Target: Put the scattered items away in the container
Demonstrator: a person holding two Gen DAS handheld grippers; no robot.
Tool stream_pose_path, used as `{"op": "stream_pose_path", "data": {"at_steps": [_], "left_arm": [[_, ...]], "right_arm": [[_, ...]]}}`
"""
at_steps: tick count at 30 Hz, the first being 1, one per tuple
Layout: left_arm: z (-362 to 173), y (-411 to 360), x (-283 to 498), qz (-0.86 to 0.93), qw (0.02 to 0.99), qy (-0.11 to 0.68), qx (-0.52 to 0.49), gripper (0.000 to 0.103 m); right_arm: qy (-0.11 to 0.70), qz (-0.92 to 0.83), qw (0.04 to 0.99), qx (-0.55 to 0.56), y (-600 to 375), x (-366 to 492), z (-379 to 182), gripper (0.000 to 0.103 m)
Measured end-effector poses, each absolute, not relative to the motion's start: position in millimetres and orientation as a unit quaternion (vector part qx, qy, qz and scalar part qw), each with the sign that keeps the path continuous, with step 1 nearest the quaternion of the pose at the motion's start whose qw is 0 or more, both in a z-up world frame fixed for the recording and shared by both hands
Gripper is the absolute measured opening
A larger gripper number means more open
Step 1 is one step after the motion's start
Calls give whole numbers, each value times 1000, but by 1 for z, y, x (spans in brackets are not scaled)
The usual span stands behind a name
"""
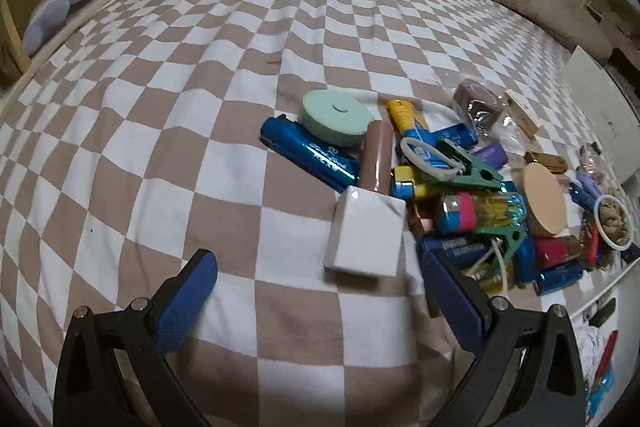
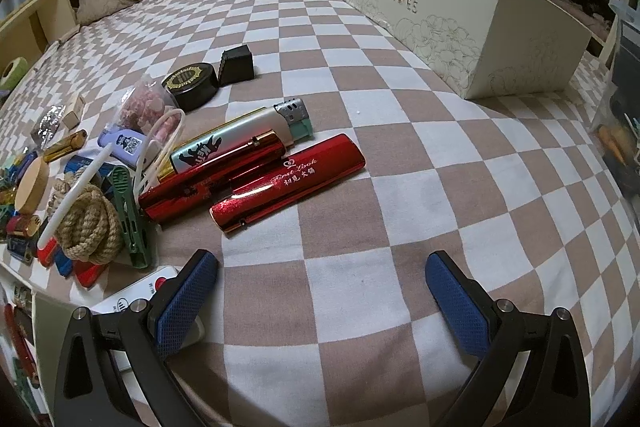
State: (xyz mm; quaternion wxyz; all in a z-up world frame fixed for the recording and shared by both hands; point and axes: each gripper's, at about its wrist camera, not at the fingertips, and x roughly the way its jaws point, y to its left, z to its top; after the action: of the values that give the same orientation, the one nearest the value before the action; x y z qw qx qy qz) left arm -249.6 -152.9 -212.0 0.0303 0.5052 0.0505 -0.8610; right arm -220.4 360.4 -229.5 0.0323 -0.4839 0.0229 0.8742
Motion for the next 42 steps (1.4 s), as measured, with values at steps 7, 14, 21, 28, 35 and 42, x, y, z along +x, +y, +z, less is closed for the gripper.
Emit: {"op": "stream_pose_path", "data": {"at_steps": [7, 14, 21, 28, 35, 42], "left_arm": [[-212, -164, -250, -859, 57, 63, 504, 103], [-202, -179, -231, -861, 74, 63, 499, 103], [-194, -205, -210, -862, 77, 61, 498, 103], [-192, -229, -183, -861, 120, 19, 494, 103], [-188, -253, -171, -863, 142, 26, 484, 103], [-189, -269, -178, -863, 163, 35, 476, 103]], "right_arm": [[28, 867, 29, -497, 362, -227, -232, 103], [-21, 875, 49, -481, 352, -231, -219, 103], [-40, 869, 12, -492, 350, -252, -224, 103], [-13, 875, -25, -483, 358, -257, -226, 97], [-35, 881, -46, -469, 343, -255, -223, 84], [-54, 885, -33, -460, 340, -236, -220, 84]]}}
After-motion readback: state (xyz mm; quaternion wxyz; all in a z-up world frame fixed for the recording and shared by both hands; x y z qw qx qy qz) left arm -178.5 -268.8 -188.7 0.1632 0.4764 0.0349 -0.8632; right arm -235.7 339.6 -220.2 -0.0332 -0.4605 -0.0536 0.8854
